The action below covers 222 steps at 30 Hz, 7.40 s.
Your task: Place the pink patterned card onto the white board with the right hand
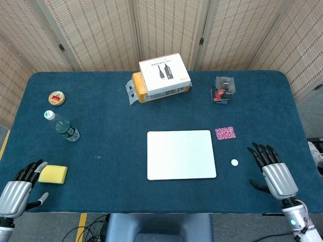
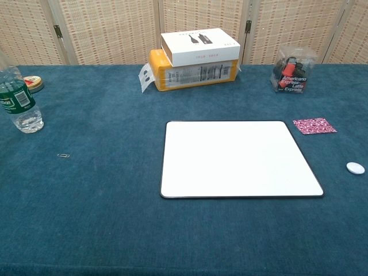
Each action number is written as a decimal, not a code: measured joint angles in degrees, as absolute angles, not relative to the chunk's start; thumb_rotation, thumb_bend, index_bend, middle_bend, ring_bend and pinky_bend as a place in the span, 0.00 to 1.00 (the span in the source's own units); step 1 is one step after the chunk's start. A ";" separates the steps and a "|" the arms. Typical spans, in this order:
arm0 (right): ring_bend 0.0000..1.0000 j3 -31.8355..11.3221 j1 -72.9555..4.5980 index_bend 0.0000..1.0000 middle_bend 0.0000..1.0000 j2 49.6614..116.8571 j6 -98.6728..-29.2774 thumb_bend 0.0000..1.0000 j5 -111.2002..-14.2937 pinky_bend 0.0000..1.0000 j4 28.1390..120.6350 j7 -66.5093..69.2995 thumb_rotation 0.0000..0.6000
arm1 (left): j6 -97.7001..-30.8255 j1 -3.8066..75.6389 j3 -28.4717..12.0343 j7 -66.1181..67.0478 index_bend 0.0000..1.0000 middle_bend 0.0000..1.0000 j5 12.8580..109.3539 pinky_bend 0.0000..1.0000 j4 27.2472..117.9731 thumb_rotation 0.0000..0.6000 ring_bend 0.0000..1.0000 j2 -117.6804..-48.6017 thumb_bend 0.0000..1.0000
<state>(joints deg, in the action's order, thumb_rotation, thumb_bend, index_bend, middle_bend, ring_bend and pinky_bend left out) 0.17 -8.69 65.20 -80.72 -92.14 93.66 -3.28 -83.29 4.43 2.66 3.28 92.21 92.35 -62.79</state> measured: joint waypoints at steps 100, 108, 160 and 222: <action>0.00 -7.24 -45.21 0.30 0.11 87.04 -29.12 0.14 -66.57 0.00 49.90 -4.92 1.00 | -78.56 7.00 1.85 -8.67 0.00 0.09 88.12 0.22 88.83 1.00 0.12 -60.58 0.29; 0.00 -7.04 -45.96 0.34 0.11 88.06 -28.00 0.16 -66.70 0.00 48.34 -4.44 1.00 | -78.55 7.05 1.79 -9.02 0.00 0.09 88.02 0.22 88.65 1.00 0.12 -60.57 0.29; 0.00 -7.01 -51.01 0.38 0.11 82.36 -36.12 0.18 -56.76 0.00 75.70 -20.93 1.00 | -82.56 5.70 2.02 -14.27 0.00 0.09 90.04 0.22 88.25 1.00 0.12 -58.85 0.29; 0.00 4.26 -33.44 0.43 0.11 73.92 -49.45 0.15 -77.23 0.00 75.19 -6.78 1.00 | -80.36 6.05 1.48 -6.57 0.00 0.09 88.02 0.22 89.99 1.00 0.12 -60.78 0.29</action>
